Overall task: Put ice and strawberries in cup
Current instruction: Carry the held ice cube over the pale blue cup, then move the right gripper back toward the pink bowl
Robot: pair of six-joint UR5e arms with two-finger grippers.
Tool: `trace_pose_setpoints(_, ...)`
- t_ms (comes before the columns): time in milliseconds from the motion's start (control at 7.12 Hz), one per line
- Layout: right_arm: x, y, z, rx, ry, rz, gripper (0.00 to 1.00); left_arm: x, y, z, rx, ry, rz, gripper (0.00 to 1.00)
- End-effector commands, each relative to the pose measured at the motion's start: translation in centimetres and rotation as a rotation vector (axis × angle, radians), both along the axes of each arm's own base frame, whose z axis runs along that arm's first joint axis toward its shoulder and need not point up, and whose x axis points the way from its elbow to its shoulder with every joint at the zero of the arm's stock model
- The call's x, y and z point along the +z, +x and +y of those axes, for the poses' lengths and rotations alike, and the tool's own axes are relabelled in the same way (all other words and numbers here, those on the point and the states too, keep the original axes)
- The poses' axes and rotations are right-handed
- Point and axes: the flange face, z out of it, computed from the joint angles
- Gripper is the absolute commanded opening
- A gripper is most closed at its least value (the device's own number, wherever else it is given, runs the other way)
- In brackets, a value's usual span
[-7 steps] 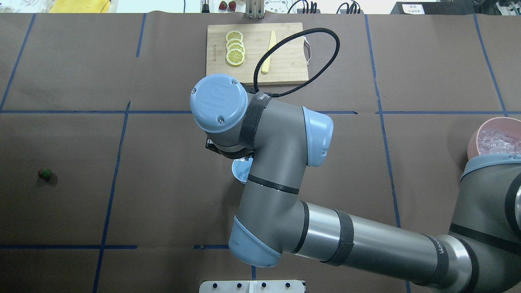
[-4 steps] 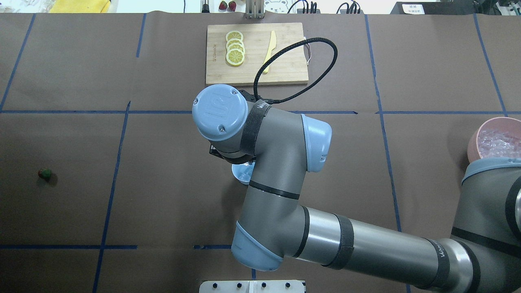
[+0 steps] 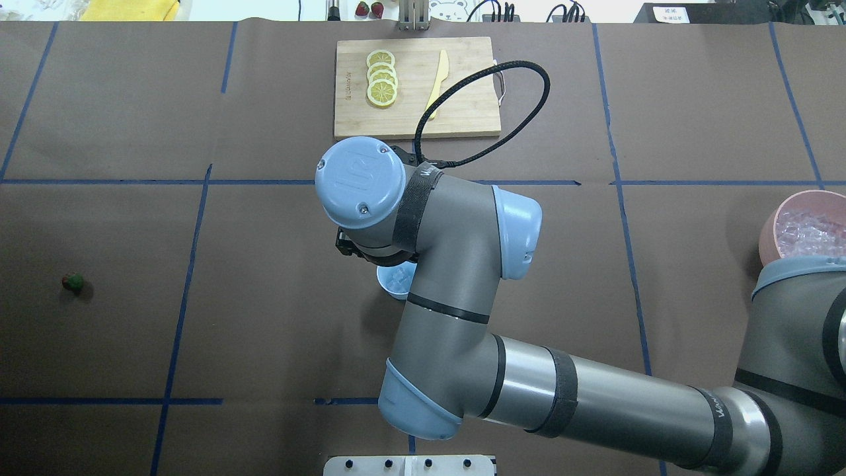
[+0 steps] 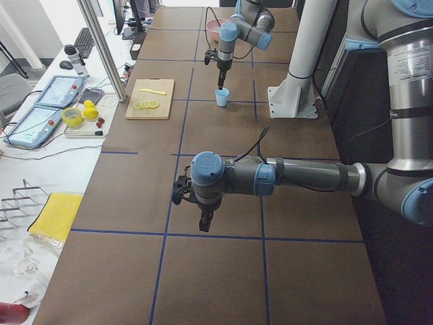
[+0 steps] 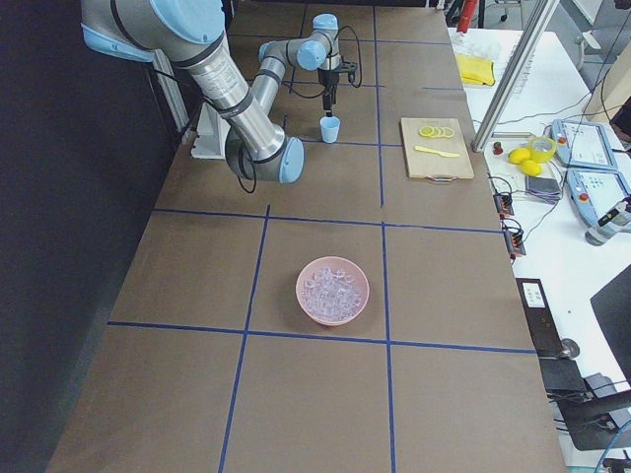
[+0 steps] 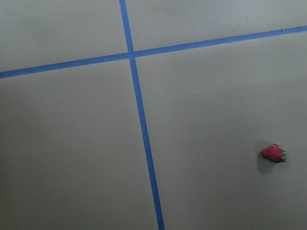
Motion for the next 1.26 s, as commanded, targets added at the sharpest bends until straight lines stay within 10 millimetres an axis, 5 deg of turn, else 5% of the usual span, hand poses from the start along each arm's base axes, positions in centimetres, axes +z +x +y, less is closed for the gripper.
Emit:
trace_pose_setpoints(0, -0.1, 4.6, -4.0, -0.008, 0.06, -0.016, 0.97, -0.6, 0.0, 0.0, 0.0, 0.012, 0.0, 1.0)
trace_pose_setpoints(140, 1.7, 9.1, -7.1, -0.042, 0.057, -0.033, 0.97, -1.2, 0.0, -0.4, -0.001, 0.023, 0.0, 1.0)
trace_pose_setpoints(562, 11.3, 28.4, -14.3, -0.183, 0.133, -0.088, 0.98, -2.5, 0.1, -1.5, -0.003, 0.05, 0.0, 1.0)
trace_pose_setpoints(843, 22.0, 40.0, -16.4, -0.304, 0.205, -0.041, 0.98, -4.2, 0.0, -3.5, -0.007, 0.129, -0.007, 1.0)
trace_pose_setpoints(1124, 31.6, 53.3, -15.9, -0.357, 0.26, -0.024, 0.98, -5.3, 0.1, -4.7, -0.003, 0.16, 0.001, 1.0)
